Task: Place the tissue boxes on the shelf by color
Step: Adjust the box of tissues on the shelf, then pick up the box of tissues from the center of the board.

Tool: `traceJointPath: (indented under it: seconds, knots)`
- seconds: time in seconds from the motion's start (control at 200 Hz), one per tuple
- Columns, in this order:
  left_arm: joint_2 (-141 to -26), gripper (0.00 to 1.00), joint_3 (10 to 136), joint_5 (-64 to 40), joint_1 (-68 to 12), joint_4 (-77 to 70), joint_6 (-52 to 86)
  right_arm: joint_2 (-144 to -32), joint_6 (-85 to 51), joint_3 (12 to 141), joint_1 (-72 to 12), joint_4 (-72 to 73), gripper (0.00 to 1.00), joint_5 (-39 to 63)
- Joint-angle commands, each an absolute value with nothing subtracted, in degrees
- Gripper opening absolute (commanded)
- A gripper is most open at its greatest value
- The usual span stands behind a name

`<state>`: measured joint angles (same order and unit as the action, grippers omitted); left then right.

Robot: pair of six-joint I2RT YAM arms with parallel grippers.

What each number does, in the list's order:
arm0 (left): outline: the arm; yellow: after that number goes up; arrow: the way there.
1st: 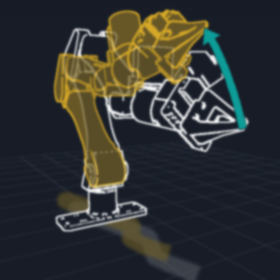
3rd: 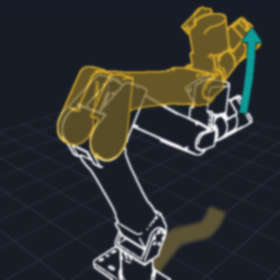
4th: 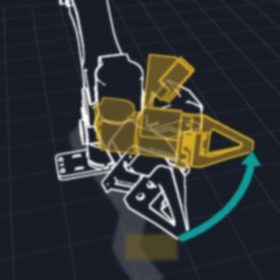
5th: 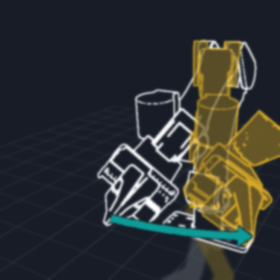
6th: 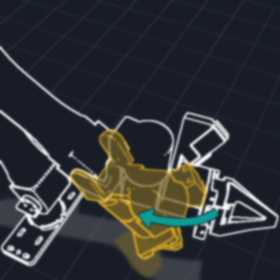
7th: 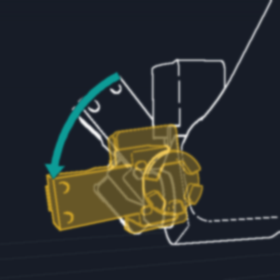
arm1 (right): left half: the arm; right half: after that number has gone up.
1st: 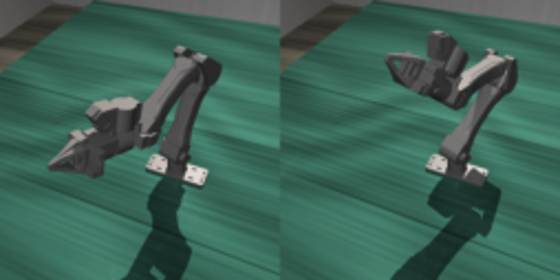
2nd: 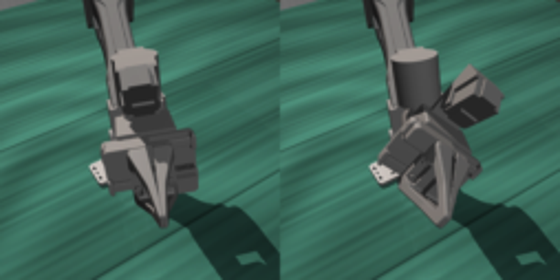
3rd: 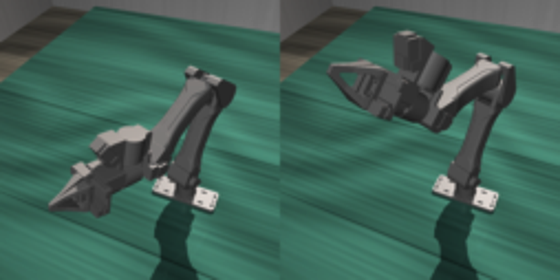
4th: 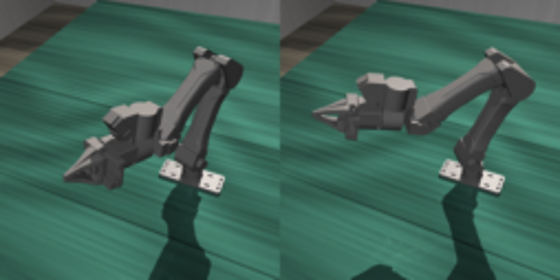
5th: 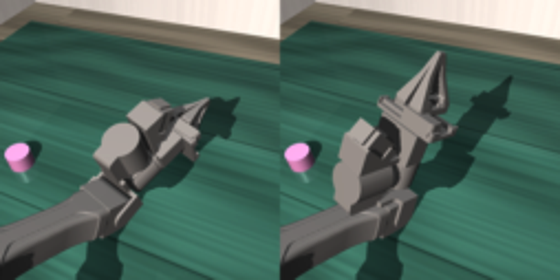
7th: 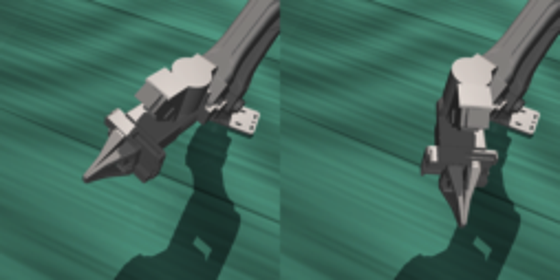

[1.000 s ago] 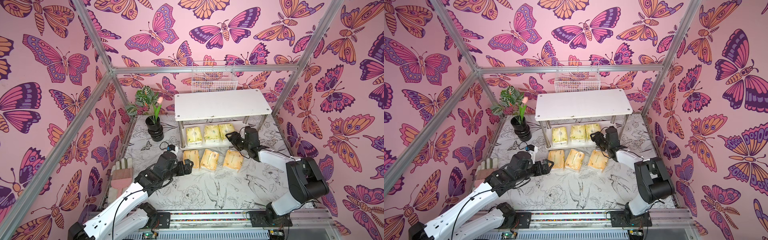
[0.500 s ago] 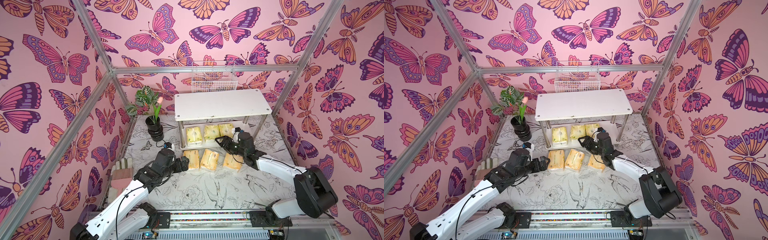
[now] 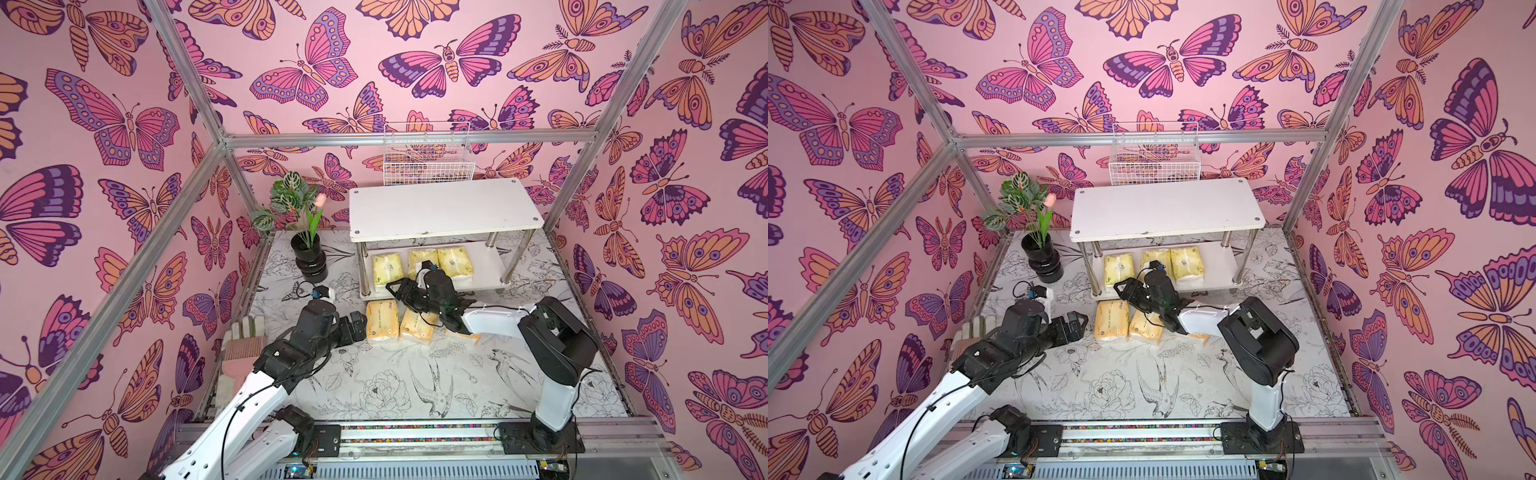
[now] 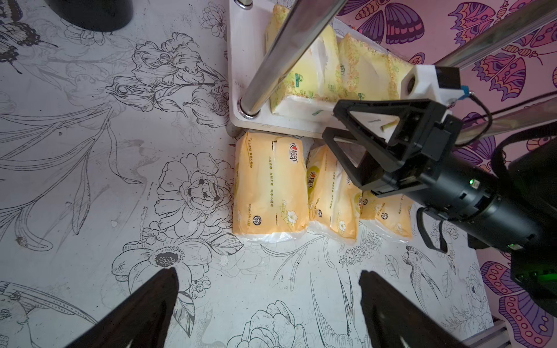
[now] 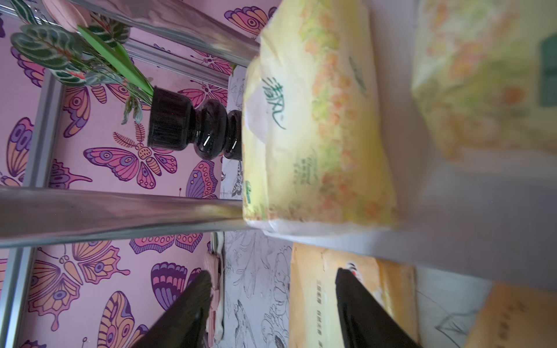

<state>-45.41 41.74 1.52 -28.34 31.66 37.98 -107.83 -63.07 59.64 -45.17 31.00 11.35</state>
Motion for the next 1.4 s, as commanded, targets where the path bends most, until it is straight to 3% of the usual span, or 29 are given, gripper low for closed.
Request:
traceJointPath:
  seconds: [0.0,0.406,0.616,0.926,1.397]
  knots:
    - [-44.32,0.99,40.74,1.41,-27.85,32.82,38.64,-110.46,-64.79,63.12,-45.75,33.05,0.68,10.28]
    - [-41.89,1.0,39.6,0.88,-27.77,33.73,38.85,-114.05,-65.39,67.4,-45.78,33.63,0.68,11.04]
    - [-43.33,1.0,38.23,0.02,-27.77,33.49,38.59,-104.07,-62.05,59.99,-45.78,30.48,0.68,12.04]
    - [-45.49,0.99,33.31,0.5,-27.77,29.58,40.06,-92.51,-52.89,53.88,-46.98,14.1,0.7,15.42]
    - [-45.88,0.99,32.76,3.46,-27.69,28.71,43.24,-103.87,-50.82,59.21,-53.09,12.58,0.68,10.48]
